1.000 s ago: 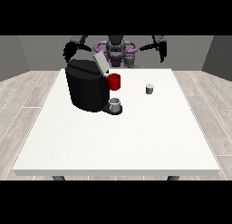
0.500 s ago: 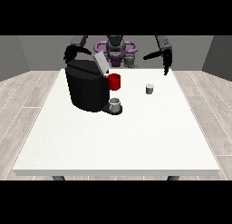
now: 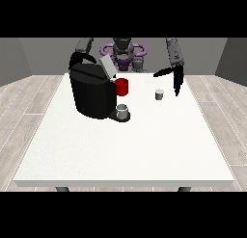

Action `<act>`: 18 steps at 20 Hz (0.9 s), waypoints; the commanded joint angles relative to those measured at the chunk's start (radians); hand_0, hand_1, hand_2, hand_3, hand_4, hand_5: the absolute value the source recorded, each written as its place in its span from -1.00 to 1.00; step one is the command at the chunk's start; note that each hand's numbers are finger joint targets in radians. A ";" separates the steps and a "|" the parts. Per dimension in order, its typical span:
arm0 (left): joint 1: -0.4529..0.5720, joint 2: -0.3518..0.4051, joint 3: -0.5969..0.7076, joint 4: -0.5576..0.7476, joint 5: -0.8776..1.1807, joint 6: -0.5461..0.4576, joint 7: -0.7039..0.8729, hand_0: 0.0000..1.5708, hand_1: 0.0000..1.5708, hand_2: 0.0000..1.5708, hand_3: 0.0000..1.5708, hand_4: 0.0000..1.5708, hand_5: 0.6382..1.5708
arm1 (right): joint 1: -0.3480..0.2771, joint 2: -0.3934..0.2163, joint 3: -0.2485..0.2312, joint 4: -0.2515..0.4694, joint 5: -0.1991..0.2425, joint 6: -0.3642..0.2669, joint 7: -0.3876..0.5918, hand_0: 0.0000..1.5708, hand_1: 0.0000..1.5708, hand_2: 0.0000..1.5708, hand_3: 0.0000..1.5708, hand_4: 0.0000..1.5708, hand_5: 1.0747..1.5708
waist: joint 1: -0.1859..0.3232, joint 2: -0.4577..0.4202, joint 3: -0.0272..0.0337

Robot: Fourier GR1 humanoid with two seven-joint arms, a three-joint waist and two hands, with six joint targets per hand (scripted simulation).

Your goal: Insert the coffee pod into the coffee machine and close the lid

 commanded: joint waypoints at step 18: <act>-0.114 0.005 -0.123 0.300 -0.293 0.102 -0.032 -0.19 -0.19 -0.04 -0.38 -1.00 1.00 | -0.103 -0.042 -0.032 0.124 0.009 -0.022 0.098 -1.00 -1.00 -1.00 -1.00 -0.45 1.00 | 0.000 -0.023 0.0000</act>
